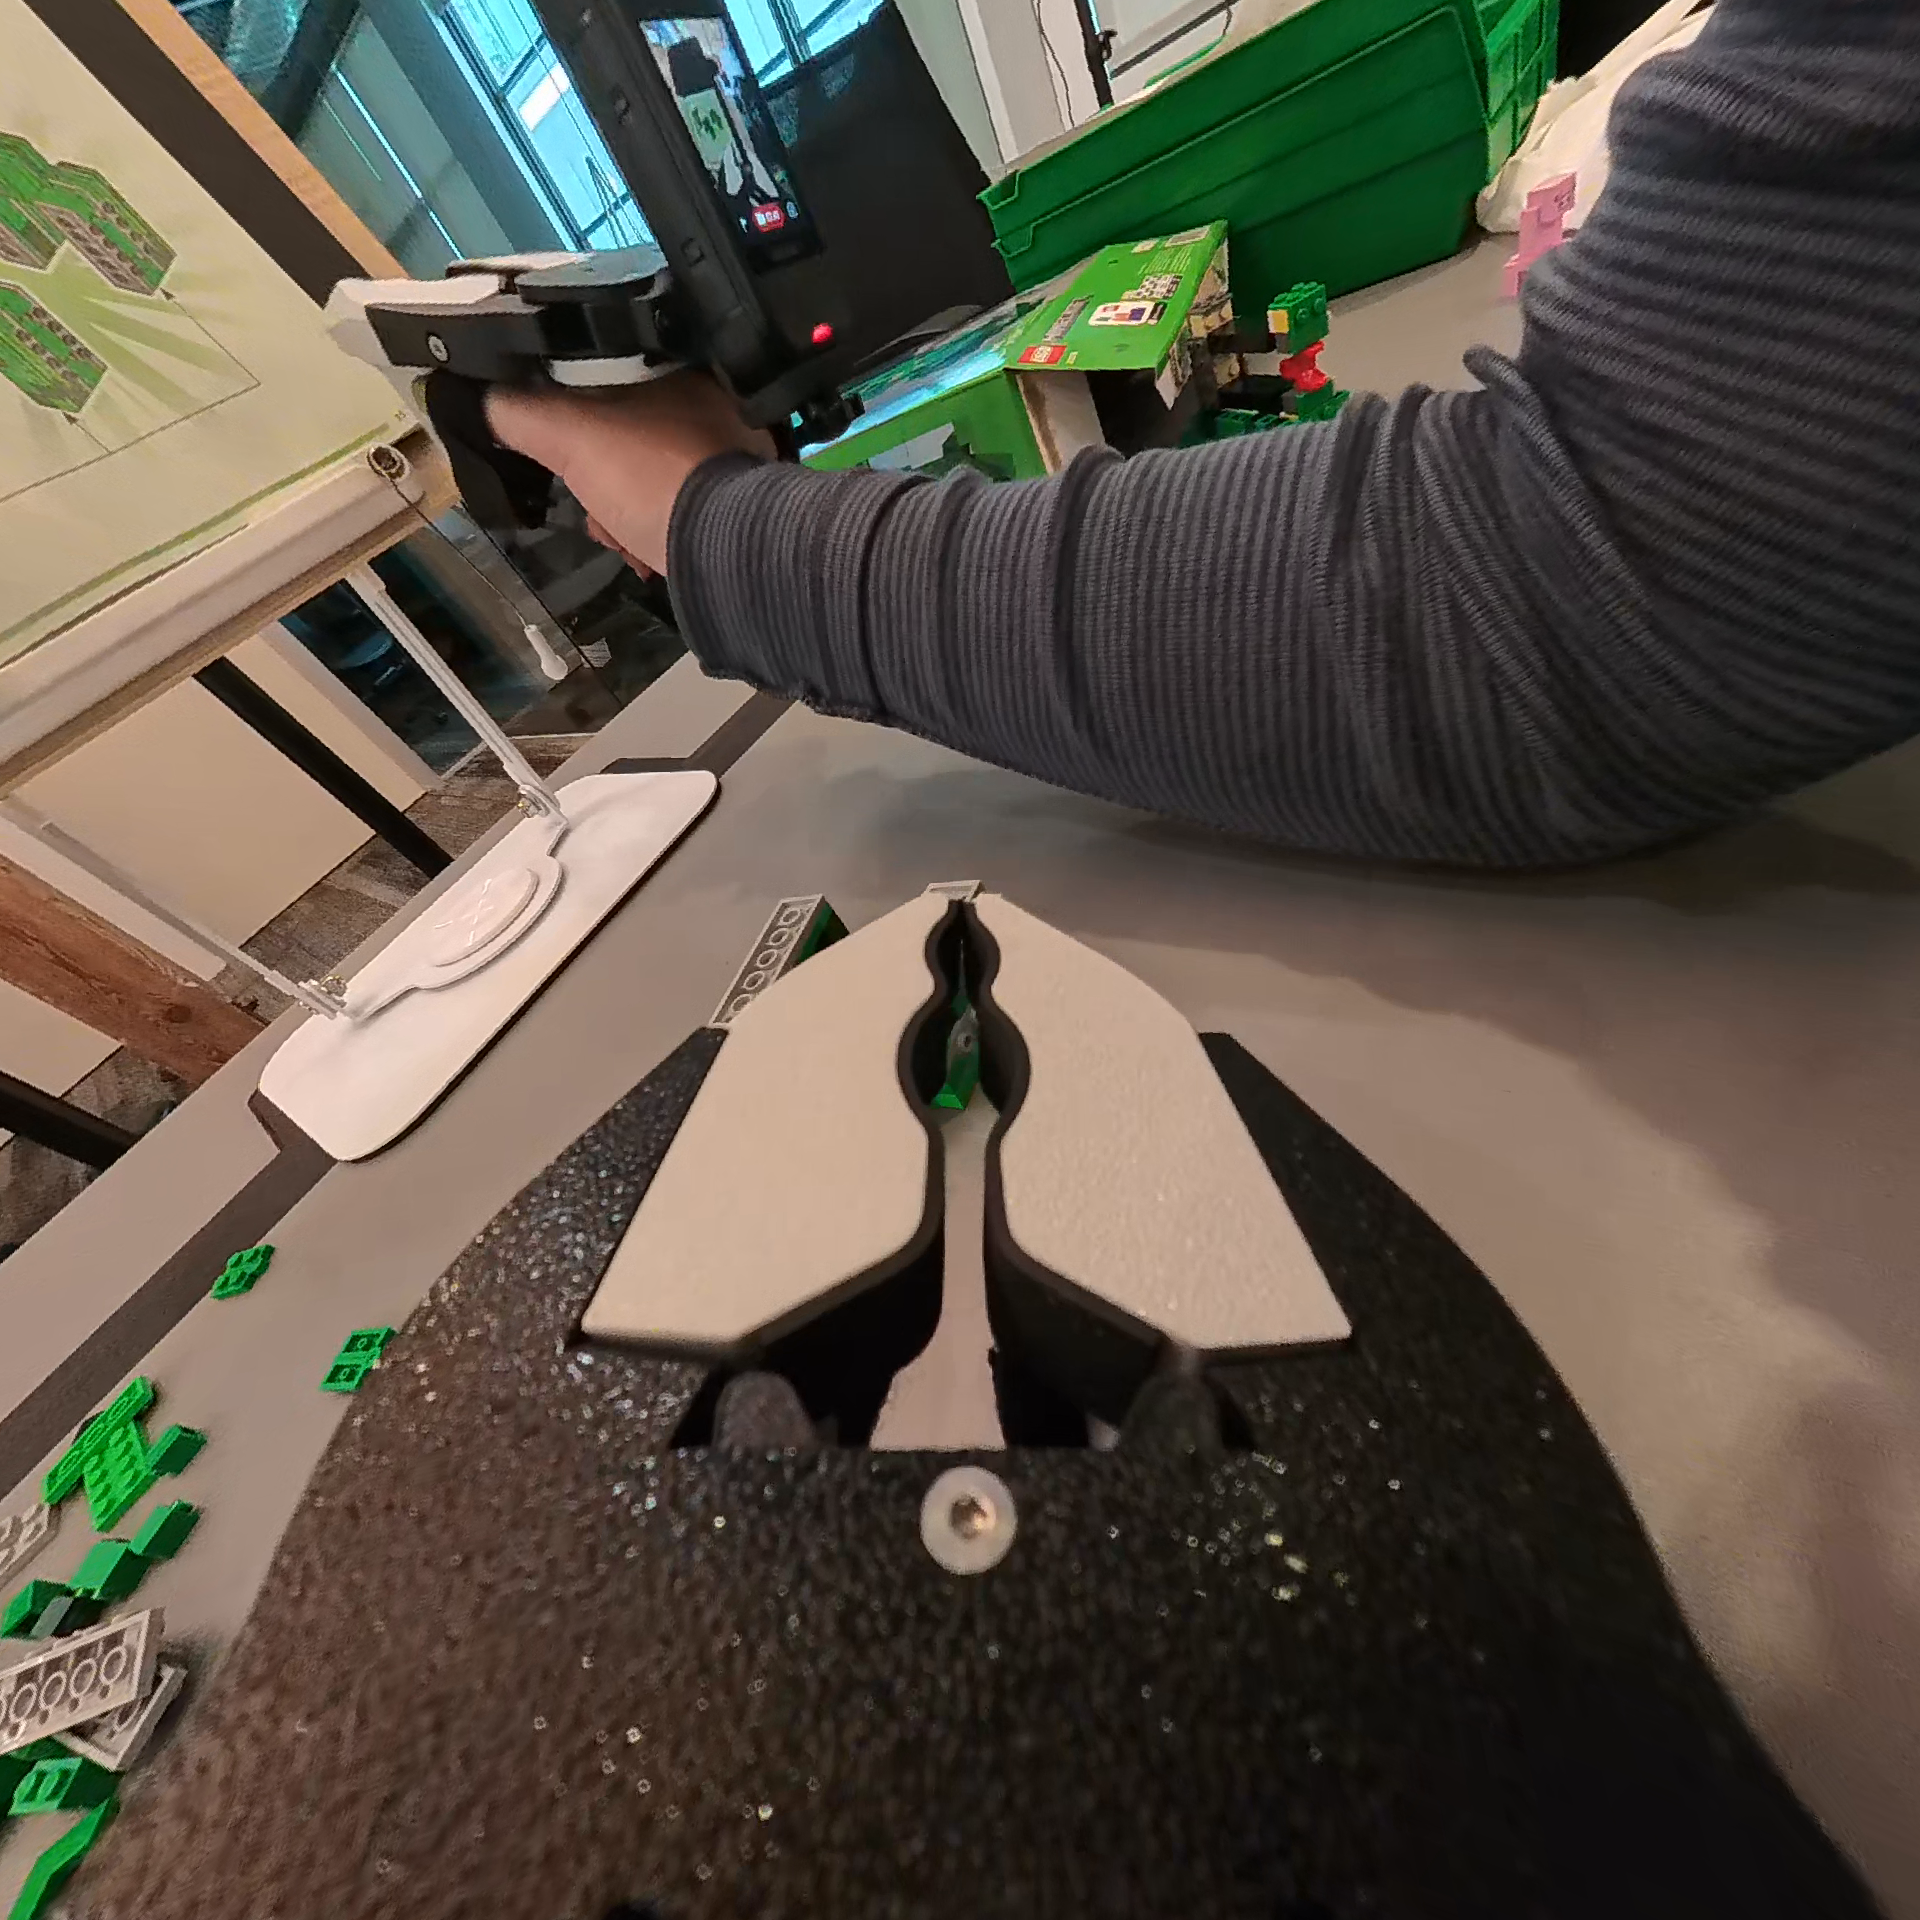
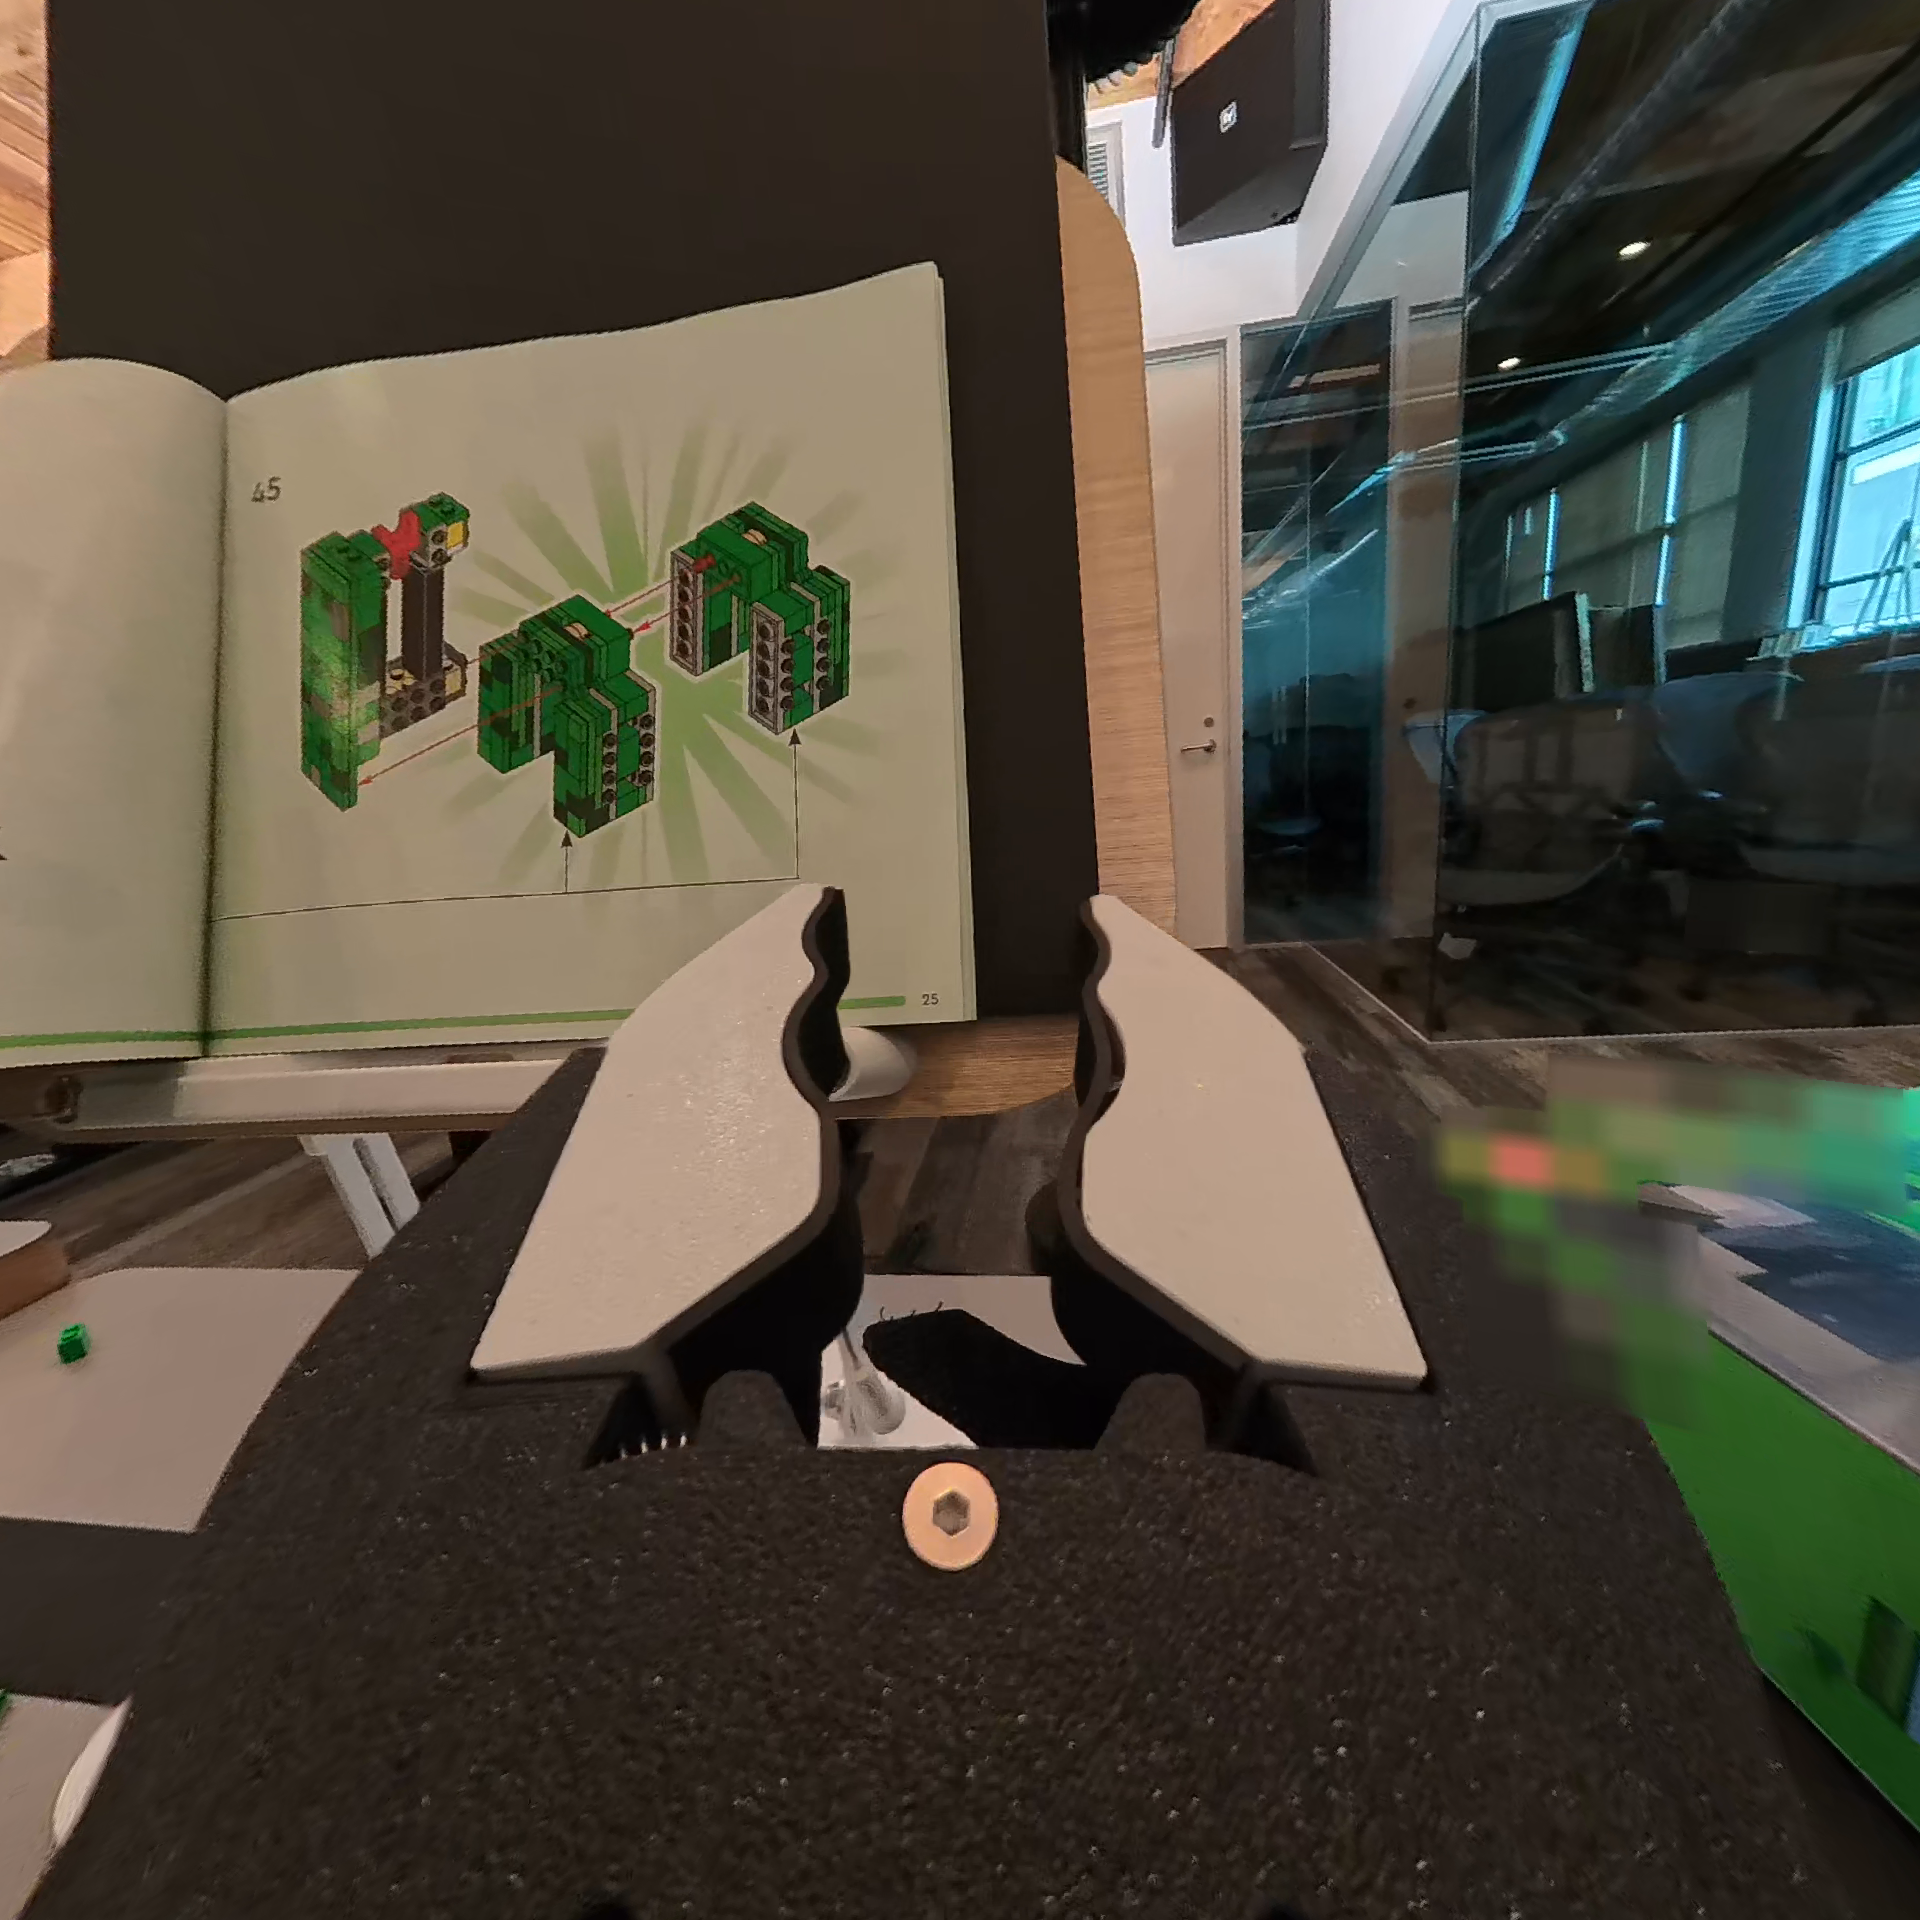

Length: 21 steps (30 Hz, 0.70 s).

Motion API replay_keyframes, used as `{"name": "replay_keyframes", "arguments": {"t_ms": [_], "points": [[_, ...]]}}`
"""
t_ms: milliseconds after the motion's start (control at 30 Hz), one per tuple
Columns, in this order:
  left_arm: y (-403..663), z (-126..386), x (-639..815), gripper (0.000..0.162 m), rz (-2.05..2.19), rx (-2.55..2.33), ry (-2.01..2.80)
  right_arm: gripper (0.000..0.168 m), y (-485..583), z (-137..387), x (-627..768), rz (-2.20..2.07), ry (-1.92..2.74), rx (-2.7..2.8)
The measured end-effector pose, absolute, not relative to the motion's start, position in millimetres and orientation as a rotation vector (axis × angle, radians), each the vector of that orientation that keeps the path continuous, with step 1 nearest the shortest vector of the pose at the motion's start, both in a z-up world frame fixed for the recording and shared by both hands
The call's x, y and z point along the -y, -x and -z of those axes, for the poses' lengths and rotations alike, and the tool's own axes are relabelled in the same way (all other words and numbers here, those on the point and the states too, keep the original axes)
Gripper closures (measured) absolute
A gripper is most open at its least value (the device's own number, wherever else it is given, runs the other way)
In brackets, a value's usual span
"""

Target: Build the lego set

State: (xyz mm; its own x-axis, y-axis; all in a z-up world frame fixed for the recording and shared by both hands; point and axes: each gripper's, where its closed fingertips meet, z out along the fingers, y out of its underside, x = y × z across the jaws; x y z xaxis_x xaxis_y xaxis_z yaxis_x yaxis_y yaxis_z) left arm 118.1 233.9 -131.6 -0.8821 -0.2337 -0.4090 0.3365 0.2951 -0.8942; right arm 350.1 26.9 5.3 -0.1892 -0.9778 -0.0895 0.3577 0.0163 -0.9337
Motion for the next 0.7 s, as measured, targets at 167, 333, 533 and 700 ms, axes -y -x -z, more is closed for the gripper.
{"name": "replay_keyframes", "arguments": {"t_ms": [167, 333, 533, 700], "points": [[-117.4, 132.7, -233.4, 0.162, 1.612, -2.106, -0.100, 0.128, -351.1, -2.5, -25.3, 1.452, 0.793, -1.120], [-117.2, 133.1, -233.4, 0.162, 1.610, -2.107, -0.102, 0.128, -351.4, -1.3, -25.1, 1.437, 0.789, -1.121], [-116.7, 133.4, -233.2, 0.162, 1.607, -2.108, -0.105, 0.127, -354.4, 2.4, -27.0, 1.419, 0.805, -1.125], [-116.1, 134.4, -232.8, 0.162, 1.599, -2.112, -0.113, 0.127, -355.4, 1.8, -30.6, 1.426, 0.822, -1.115]]}}
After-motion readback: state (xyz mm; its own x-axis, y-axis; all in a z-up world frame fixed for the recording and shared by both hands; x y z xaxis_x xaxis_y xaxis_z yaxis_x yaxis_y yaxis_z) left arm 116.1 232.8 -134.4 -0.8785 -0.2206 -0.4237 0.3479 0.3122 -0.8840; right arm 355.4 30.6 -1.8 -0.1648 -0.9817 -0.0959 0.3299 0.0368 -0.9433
